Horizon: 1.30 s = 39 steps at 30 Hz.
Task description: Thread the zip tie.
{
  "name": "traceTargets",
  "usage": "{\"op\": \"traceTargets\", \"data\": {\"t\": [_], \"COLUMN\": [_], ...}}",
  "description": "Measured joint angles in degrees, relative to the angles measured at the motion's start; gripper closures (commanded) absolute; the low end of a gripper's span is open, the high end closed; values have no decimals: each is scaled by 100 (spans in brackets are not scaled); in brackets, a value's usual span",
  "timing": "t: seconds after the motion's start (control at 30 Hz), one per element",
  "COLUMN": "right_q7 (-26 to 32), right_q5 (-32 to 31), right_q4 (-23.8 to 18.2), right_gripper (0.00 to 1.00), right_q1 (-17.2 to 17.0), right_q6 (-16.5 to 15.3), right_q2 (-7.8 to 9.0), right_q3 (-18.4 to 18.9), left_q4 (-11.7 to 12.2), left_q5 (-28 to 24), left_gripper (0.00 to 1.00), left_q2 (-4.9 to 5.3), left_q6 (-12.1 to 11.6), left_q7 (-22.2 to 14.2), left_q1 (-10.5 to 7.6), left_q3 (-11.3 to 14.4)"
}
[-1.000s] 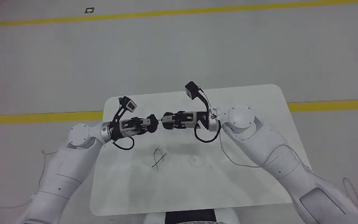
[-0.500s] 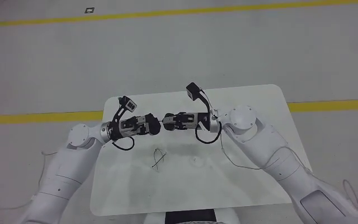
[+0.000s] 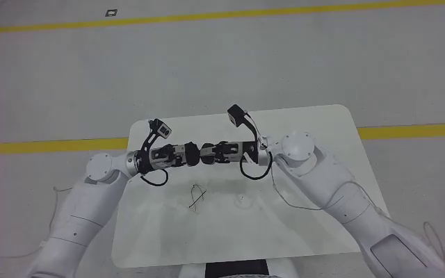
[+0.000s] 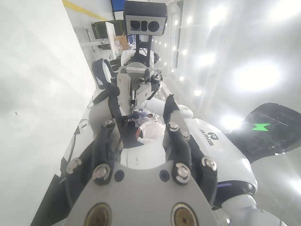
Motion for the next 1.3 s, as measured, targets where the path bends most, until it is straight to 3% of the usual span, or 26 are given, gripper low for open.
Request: {"op": "traceTargets", "data": {"t": [0.53,0.57,0.6,0.8,1.0,1.17,1.3], "right_q7": [61,69,71,-30,-139,-231,-228], "right_q5": [-40,-51,-61,-101,-415,-760,-744], "right_q4": [15,12,10,-32,-159,-262,-258], "right_gripper": [100,56,0,0,0,0,0], "right_q1": [-27,-26,-27,-100,-246,-338,-335], "right_q6": [-7,0,9,32,-24,-3,-3], "right_q2": [-34,-35,-37,-17,76,123,122], "right_q3": [82,83,85,232,575,685,682], "left_q4": [42,44,48,103,139,145,71], "left_q5": [23,23,23,-26,-118,-230,-107], "left_gripper": [100,100,100,100,100,100,100], "left_q2": [-11,-12,-12,-2,66,155,175], "left_q6": [19,20,20,-34,-108,-138,-132], "left_q7": [-46,-48,-49,-52,-108,-295,-303], "left_q1": [6,6,6,36,190,431,445], "left_q3": [-16,-17,-18,-111,-445,-853,-915]}}
